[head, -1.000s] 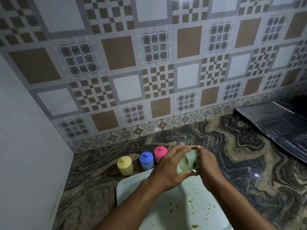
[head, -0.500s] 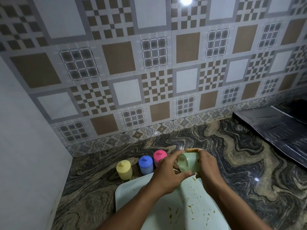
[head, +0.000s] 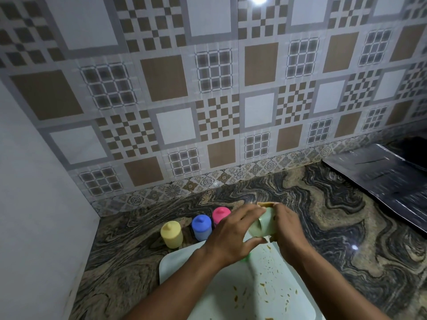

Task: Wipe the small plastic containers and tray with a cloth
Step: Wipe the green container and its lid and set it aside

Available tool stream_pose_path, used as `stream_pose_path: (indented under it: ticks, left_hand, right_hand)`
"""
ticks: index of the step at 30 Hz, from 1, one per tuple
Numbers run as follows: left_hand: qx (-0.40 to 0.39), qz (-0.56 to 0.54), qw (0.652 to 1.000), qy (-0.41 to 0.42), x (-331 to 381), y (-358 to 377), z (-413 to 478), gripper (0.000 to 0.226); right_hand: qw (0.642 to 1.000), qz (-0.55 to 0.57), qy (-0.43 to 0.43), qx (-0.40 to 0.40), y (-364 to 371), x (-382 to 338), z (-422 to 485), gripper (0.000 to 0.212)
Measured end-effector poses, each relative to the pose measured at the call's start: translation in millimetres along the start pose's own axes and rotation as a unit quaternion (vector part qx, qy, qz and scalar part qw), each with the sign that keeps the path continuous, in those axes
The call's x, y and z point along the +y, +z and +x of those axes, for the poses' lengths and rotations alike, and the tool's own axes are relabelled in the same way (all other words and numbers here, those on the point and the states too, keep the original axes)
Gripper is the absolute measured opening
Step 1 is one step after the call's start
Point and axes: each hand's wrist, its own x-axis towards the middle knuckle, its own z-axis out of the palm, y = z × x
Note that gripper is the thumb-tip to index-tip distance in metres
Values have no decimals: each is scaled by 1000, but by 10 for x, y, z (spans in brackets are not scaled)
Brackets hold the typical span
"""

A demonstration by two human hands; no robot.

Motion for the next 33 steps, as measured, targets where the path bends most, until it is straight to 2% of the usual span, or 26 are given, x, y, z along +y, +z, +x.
stream_pose_path:
  ticks: [1,3,5,7,9,10,11,13,15,17,19,20,23,25,27,29,31,33]
  left_hand:
    - [1,-11,1000,-15,0,-7,-6,71]
    - [12,-92,989,-118,46,5,-14,77]
    - [32,-142,976,-164,58,25,-11,71]
    - [29,-89,988,-119,59,14,-25,65]
    - [7,9,1000,-9,-1,-15,-58,66]
    - [5,30,999,16,-34,-36,-69,67]
    - [0,22,1000,6,-40,-49,-69,71]
    - [13,-61,994,-86,5,-22,-72,77]
    - [39,-116,983,-136,55,5,-68,72]
    - [38,-69,992,-94,61,4,-66,65]
    - [16,23,1000,11,39,-43,-80,61]
    - [12,41,999,32,13,-59,-85,63]
    - [25,-7,999,-39,42,-58,-106,79]
    - [20,8,999,-40,51,1,-138,76]
    - [-7,80,997,12,22,55,-181,66]
    - [-36,146,985,82,-48,67,-210,68]
    - [-53,136,988,53,-100,47,-201,69]
    - [-47,86,995,-26,-158,-6,-163,68]
  right_hand:
    - [1000,3,1,1,0,6,1,41]
    - [1000,13,-10,2,7,1,-10,41]
    - [1000,8,-29,5,20,-20,-31,42]
    - [999,0,-42,9,27,-31,-45,42]
    - [1000,-3,-30,3,32,-19,-43,42]
    - [1000,-3,-23,1,35,-14,-47,41]
    - [1000,-3,-18,2,35,-8,-49,41]
    - [1000,4,-17,6,40,-11,-45,40]
    - [1000,5,-28,7,51,-8,-51,40]
    - [999,-4,-33,6,53,4,-57,42]
    - [1000,-5,-25,0,44,17,-50,42]
    - [1000,-5,-19,-2,33,28,-50,42]
    - [1000,-1,-22,4,31,36,-51,41]
    - [1000,4,-17,-2,44,65,-43,41]
    - [998,22,53,0,31,95,-10,40]
    - [978,80,190,-25,1,119,43,34]
    - [957,116,261,-37,-42,164,122,29]
    - [953,144,266,-7,-100,218,247,31]
